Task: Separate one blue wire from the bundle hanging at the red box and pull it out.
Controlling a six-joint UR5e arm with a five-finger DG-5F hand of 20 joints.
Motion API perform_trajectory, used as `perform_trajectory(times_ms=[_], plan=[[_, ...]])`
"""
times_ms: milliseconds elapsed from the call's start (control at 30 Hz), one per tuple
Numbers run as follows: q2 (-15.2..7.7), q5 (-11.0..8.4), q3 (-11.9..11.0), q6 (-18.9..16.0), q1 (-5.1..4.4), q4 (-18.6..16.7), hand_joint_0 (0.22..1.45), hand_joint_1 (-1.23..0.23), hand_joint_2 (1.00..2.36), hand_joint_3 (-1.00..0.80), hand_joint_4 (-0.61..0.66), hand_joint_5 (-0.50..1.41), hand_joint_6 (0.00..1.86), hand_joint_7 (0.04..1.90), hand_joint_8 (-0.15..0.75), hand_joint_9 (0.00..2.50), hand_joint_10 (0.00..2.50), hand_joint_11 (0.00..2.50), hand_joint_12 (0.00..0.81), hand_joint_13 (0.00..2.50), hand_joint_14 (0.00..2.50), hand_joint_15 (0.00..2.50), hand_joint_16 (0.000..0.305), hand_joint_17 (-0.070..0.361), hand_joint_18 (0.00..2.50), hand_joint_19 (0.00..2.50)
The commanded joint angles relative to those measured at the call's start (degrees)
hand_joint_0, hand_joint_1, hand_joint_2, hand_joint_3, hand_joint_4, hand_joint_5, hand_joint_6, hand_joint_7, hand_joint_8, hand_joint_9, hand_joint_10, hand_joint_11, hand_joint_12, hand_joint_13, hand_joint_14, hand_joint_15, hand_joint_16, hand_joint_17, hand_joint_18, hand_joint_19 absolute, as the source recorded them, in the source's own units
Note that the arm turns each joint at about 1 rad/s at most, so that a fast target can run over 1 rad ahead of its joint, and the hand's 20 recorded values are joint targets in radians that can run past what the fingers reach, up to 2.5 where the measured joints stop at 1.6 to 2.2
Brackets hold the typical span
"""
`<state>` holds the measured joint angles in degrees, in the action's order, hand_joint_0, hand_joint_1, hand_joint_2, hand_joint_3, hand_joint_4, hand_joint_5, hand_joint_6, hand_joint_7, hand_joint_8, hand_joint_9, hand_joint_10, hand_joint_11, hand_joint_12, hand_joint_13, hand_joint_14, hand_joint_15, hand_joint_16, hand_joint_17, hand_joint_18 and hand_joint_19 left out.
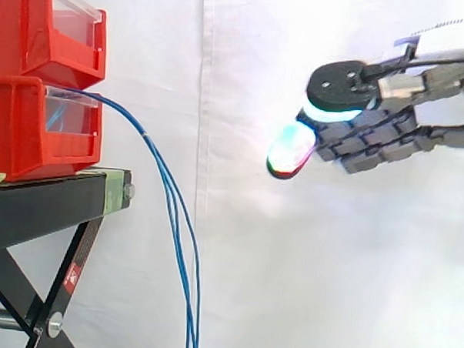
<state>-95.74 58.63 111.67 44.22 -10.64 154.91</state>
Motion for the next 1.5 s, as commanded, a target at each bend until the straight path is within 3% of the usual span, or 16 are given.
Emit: perform_trajectory(times_ms=[0,167,200,267,367,467,700,733,800,1033,1267,1400,1467], plan=[[-4.11,-0.53,0.13,-2.91,-0.09,-12.35,0.49,-0.51,1.0,-0.5,0.28,-0.22,0.5,0.92,0.272,0.07,0.0,0.0,0.396,0.0,0.0,0.07,0.075,0.17,0.0,0.03],[-9.38,-0.97,0.13,-6.34,-0.18,-19.91,0.49,-0.54,1.0,-0.5,0.29,-0.22,0.5,0.9,0.283,0.13,0.0,0.0,0.402,0.0,0.0,0.04,0.076,0.171,0.0,0.0],[-11.22,-1.68,0.04,-6.86,-0.26,-23.6,0.49,-0.54,1.0,-0.5,0.3,-0.22,0.5,0.89,0.284,0.13,0.0,0.0,0.402,0.0,0.0,0.04,0.076,0.172,0.0,0.0],[-12.19,-2.47,-0.05,-7.39,-0.26,-26.06,0.49,-0.53,1.0,-0.5,0.29,-0.22,0.5,0.89,0.284,0.13,0.0,0.0,0.401,0.0,0.0,0.04,0.076,0.171,0.0,0.0],[-13.33,-6.33,-0.05,-8.71,-0.7,-31.69,0.49,-0.53,1.0,-0.5,0.29,-0.22,0.5,0.89,0.284,0.13,0.0,0.0,0.401,0.0,0.0,0.04,0.076,0.172,0.0,0.0],[-13.33,-8.53,-0.31,-7.3,-1.32,-32.04,0.49,-0.53,1.0,-0.5,0.29,-0.22,0.5,0.89,0.284,0.13,0.0,0.0,0.402,0.0,0.0,0.05,0.076,0.172,0.0,0.0],[-15.0,-10.73,-0.31,-2.12,-3.34,-32.92,0.5,-0.53,1.0,-0.5,0.29,-0.22,0.5,0.89,0.284,0.14,0.0,0.0,0.402,0.0,0.0,0.04,0.076,0.172,0.0,0.0],[-16.85,-10.99,-1.28,-2.73,-3.51,-34.59,0.5,-0.53,1.0,-0.5,0.3,-0.22,0.5,0.89,0.284,0.14,0.0,0.0,0.402,0.0,0.0,0.04,0.076,0.172,0.0,0.0],[-17.99,-10.99,-2.33,-3.44,-3.78,-35.38,0.5,-0.53,1.0,-0.5,0.29,-0.21,0.5,0.89,0.284,0.14,0.0,0.0,0.402,0.0,0.0,0.04,0.076,0.171,0.0,0.0],[-19.75,-11.34,-5.23,-3.09,-4.92,-34.85,0.5,-0.53,1.0,-0.5,0.29,-0.22,0.5,0.89,0.284,0.14,0.0,0.0,0.402,0.0,0.0,0.04,0.076,0.17,0.0,0.0],[-20.54,-12.93,-5.49,-2.82,-6.42,-34.94,0.5,-0.53,1.0,-0.5,0.3,-0.21,0.5,0.89,0.284,0.15,0.0,0.0,0.401,0.0,0.0,0.04,0.075,0.17,0.0,0.01],[-20.63,-14.42,-5.49,-2.82,-7.73,-34.76,0.5,-0.54,1.0,-0.5,0.3,-0.21,0.5,0.89,0.283,0.15,0.0,0.0,0.399,0.0,0.0,0.04,0.075,0.17,0.0,0.02],[-22.03,-15.12,-5.49,-3.17,-8.35,-34.32,0.5,-0.54,1.0,-0.5,0.3,-0.21,0.5,0.89,0.283,0.15,0.0,0.0,0.399,0.0,0.0,0.05,0.075,0.168,0.0,0.02]])
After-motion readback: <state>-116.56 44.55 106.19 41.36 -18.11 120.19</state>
